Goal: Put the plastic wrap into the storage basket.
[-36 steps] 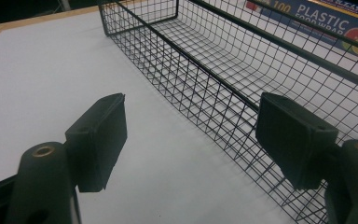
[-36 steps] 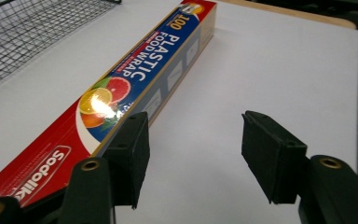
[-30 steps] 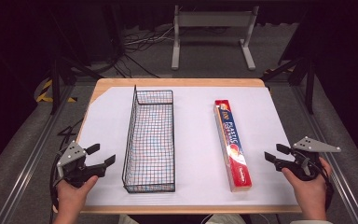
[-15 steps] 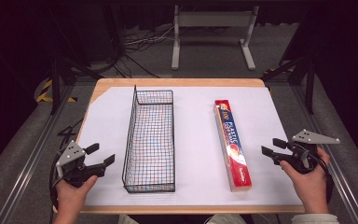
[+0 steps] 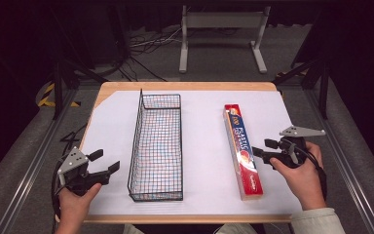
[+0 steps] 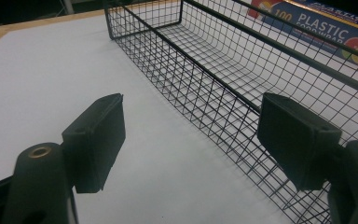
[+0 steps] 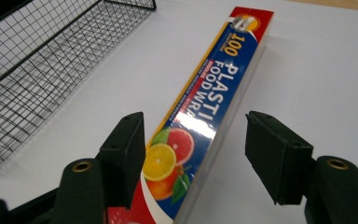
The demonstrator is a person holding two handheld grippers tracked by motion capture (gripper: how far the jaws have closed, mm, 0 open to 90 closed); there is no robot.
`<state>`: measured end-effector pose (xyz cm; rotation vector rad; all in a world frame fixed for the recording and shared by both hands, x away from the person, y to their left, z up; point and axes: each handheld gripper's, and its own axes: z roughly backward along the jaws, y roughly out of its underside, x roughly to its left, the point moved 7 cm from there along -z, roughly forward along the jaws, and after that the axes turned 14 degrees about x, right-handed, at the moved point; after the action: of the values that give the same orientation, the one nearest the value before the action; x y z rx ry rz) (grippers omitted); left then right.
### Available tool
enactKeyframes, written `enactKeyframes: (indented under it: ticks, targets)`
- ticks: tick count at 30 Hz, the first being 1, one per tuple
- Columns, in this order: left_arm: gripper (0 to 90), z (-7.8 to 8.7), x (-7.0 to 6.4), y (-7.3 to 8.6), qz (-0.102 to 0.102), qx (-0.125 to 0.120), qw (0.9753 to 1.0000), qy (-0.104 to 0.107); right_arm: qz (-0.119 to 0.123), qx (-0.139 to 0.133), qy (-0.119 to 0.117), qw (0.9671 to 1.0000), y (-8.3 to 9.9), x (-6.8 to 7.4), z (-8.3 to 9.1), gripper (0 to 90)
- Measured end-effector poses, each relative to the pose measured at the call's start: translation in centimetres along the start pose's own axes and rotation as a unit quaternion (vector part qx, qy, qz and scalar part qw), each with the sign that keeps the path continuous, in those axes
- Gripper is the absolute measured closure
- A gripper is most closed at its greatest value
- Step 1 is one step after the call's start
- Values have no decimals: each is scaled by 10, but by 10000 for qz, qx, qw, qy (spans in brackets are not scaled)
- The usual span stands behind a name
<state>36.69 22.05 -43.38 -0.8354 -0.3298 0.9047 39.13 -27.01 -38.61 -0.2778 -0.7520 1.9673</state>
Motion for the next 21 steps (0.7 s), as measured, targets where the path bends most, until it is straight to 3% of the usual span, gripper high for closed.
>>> enactKeyframes:
  ticks: [8, 10, 12, 14, 17, 21]
  targets:
    - [239, -1, 0, 0, 5, 15, 10000, 6, 155, -139, -20, 9998, -28, 16, -9, 366]
    - [239, -1, 0, 0, 20, -1, 10000, 8, 134, -16, -51, 9999, -31, 20, -12, 362]
    - [238, -1, 1, 0, 29, -3, 10000, 2, 190, 25, 118, 9997, -35, 21, -15, 342]
    - [235, -1, 2, 0, 24, 2, 10000, -21, 1, 150, 69, 9999, -37, 24, -19, 348]
    - [230, -1, 2, 0, 43, -9, 10000, -15, -185, 150, 169, 9996, -42, 22, -24, 358]
    - [228, -1, 3, 0, 35, -4, 10000, -33, -431, 352, 346, 9978, -47, 18, -35, 324]
